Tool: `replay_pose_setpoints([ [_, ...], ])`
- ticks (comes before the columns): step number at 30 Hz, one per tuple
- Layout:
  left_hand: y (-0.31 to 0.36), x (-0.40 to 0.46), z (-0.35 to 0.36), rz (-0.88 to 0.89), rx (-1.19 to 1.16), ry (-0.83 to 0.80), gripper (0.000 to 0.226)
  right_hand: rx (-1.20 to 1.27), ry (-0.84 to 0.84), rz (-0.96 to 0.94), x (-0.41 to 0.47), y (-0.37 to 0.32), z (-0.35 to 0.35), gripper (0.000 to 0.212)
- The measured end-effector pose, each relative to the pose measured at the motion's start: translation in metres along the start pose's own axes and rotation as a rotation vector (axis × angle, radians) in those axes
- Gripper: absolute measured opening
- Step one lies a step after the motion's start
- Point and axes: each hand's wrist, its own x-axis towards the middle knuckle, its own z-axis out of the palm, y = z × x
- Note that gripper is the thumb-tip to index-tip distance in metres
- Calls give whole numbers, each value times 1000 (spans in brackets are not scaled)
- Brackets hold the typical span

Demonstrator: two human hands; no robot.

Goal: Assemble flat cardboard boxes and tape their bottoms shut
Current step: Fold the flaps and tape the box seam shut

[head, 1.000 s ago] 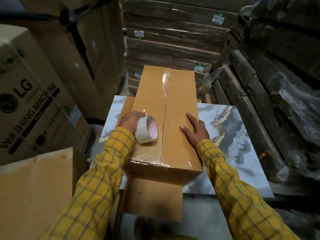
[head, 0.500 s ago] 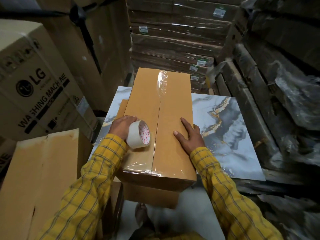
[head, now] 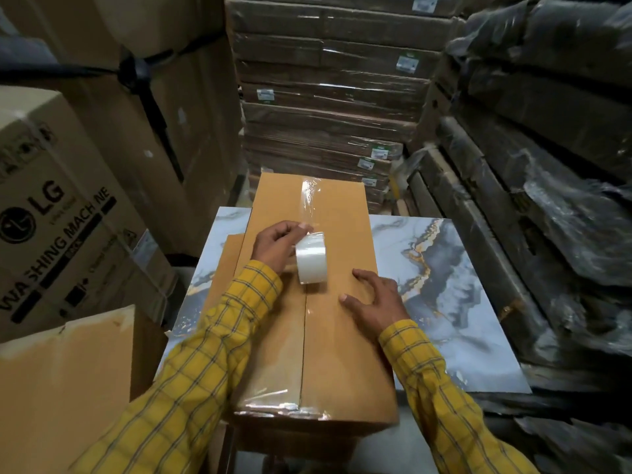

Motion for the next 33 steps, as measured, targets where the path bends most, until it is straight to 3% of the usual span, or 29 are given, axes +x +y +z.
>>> replay_pose_setpoints([
  [5, -6, 46, 8, -12, -48, -84, 6, -3, 234, -272, 34, -54, 4, 37],
  [8, -8, 67, 11, -36, -84, -85, 9, 162, 181, -250, 61, -71, 15, 43],
  [12, -8, 94, 5, -60, -97, -68, 3, 432, 52, -271, 86, -81, 19, 16],
  [16, 0, 128, -3, -119, -32, -78, 3, 534, -47, -292, 116, -88, 12, 18],
  [23, 11, 181, -6, -146, -54, 45, 12, 446, -95, -294, 180, -115, 8, 18],
  [29, -1, 224, -18, 84, 349, 257, 21, 244, -92, -259, 248, -130, 20, 11],
  [33, -18, 244, -28, 130, 398, 336, 33, 183, -102, -304, 276, -135, 27, 17],
])
